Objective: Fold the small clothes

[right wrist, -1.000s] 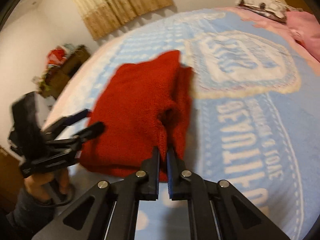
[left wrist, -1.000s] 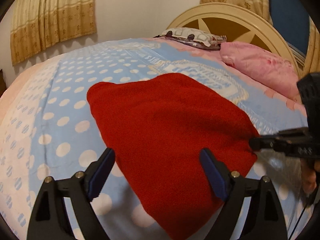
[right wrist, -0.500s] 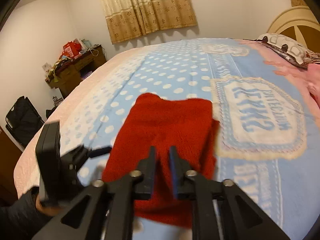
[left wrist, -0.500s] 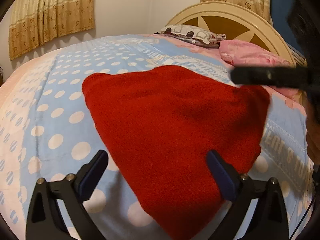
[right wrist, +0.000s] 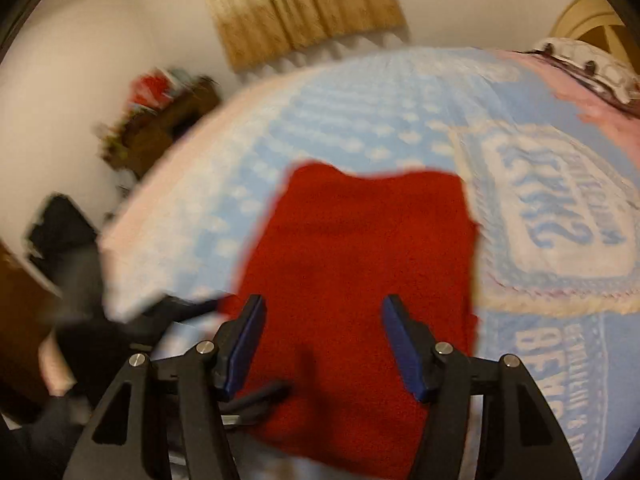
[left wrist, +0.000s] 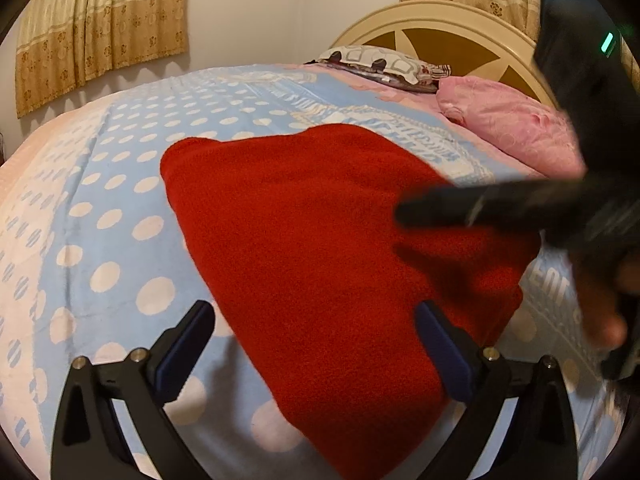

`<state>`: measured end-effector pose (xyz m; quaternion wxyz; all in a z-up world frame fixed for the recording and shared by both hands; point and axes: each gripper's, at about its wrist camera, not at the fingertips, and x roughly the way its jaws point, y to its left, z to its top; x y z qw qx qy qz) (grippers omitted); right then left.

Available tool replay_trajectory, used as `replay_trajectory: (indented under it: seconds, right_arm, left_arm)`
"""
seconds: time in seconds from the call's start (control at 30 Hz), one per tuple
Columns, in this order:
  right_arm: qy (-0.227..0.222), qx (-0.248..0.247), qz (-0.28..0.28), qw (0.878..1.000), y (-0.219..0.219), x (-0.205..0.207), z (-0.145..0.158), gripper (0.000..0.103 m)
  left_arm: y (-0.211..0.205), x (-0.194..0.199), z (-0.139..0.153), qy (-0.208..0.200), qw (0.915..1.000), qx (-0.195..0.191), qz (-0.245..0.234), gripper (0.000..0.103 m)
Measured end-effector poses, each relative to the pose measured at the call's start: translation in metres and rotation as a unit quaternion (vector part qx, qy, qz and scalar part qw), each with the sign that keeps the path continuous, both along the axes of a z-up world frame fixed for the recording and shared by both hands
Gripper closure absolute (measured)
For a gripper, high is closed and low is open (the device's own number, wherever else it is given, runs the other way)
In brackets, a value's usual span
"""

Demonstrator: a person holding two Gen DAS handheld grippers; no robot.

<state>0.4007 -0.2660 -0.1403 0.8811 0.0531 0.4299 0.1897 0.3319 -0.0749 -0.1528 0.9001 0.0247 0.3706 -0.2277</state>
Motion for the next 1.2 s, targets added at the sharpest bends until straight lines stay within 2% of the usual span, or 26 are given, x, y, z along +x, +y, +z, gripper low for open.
replay_trajectory:
  seconds: [0.03, 0.07, 0.13, 0.17, 0.33, 0.47, 0.53, 0.63, 0.67, 0.77, 0.87, 1.0, 1.07, 1.17, 1.2]
  right_arm:
    - [0.021, -0.006, -0.003, 1.000, -0.002, 0.004, -0.012, 0.042]
    - [0.023, -0.006, -0.003, 1.000, -0.006, 0.003, -0.020, 0.043]
    - [0.007, -0.010, -0.001, 1.000, -0.009, -0.002, -0.022, 0.046]
    - [0.003, -0.029, -0.003, 1.000, -0.008, -0.004, -0.022, 0.052]
    - [0.015, -0.048, 0.000, 0.999, -0.010, 0.002, -0.023, 0.053]
    - [0.038, -0.028, 0.011, 0.999, -0.015, 0.011, -0.007, 0.054]
    - [0.023, -0.011, 0.006, 1.000, -0.021, 0.013, 0.007, 0.053]
    - [0.000, -0.012, -0.033, 0.999, -0.033, 0.037, 0.022, 0.052]
    - [0.003, -0.016, -0.040, 0.999, -0.035, 0.048, 0.020, 0.052]
    - [0.049, -0.039, -0.052, 0.997, -0.035, 0.079, 0.001, 0.052]
    - [0.072, -0.099, -0.057, 0.991, -0.028, 0.090, -0.022, 0.053]
    - [0.092, -0.045, -0.080, 0.991, -0.054, 0.088, -0.037, 0.052]
    - [0.089, -0.035, -0.085, 0.992, -0.061, 0.079, -0.037, 0.052]
    - [0.061, -0.052, -0.088, 0.993, -0.058, 0.055, -0.021, 0.052]
    - [0.043, -0.039, -0.080, 0.995, -0.057, 0.040, -0.010, 0.052]
  left_arm:
    - [0.000, 0.000, -0.001, 0.002, 1.0000, 0.000, -0.003, 0.000]
    - [-0.001, 0.000, -0.002, 0.003, 1.0000, 0.002, -0.004, 0.000]
    - [-0.003, -0.001, -0.001, 0.000, 1.0000, 0.006, -0.006, 0.000]
    - [-0.004, -0.003, 0.000, -0.002, 0.9999, 0.009, -0.006, 0.000]
    - [-0.008, -0.007, -0.001, -0.010, 0.9996, 0.024, -0.009, 0.000]
    - [-0.005, -0.006, -0.001, -0.008, 0.9998, 0.017, -0.007, 0.000]
    - [-0.003, -0.004, -0.001, -0.003, 0.9999, 0.011, -0.006, 0.000]
    - [-0.003, -0.003, -0.002, 0.002, 1.0000, 0.005, -0.006, 0.000]
    - [-0.003, -0.003, -0.002, 0.003, 1.0000, 0.005, -0.006, 0.000]
    - [-0.002, -0.001, -0.003, 0.009, 0.9999, -0.001, -0.008, 0.000]
    - [-0.001, 0.001, -0.005, 0.019, 0.9997, -0.008, -0.011, 0.000]
    - [0.000, -0.002, -0.003, 0.015, 0.9998, -0.010, -0.010, 0.000]
    - [0.001, -0.006, 0.000, 0.008, 0.9999, -0.007, -0.006, 0.000]
    - [0.004, -0.015, 0.005, 0.001, 0.9999, -0.010, -0.012, 0.000]
    - [0.005, -0.016, 0.005, 0.004, 0.9998, -0.009, -0.016, 0.000]
